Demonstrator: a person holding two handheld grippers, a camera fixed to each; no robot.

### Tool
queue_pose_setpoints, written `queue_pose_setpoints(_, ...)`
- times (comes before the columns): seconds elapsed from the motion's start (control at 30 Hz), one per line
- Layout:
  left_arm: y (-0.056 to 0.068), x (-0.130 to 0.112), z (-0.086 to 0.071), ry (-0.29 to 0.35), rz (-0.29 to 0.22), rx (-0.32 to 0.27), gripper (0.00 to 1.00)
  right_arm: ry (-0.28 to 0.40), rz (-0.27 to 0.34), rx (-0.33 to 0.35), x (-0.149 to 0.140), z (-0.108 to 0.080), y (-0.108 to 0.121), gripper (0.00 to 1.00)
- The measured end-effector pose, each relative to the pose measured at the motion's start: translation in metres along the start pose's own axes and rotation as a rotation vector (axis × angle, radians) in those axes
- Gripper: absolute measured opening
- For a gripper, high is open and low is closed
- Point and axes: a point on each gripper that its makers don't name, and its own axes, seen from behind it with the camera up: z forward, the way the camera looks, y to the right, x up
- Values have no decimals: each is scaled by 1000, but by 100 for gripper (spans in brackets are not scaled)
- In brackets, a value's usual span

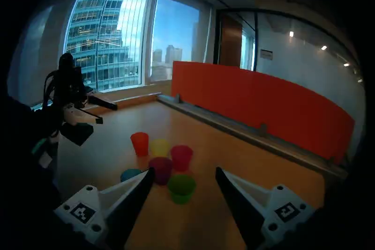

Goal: Pour water

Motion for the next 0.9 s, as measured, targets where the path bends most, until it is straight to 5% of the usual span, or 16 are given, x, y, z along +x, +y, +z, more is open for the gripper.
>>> queue_pose_setpoints(0.9,42,-88,28,-160,6,-105,92,-82,13,11,-60,30,1,100)
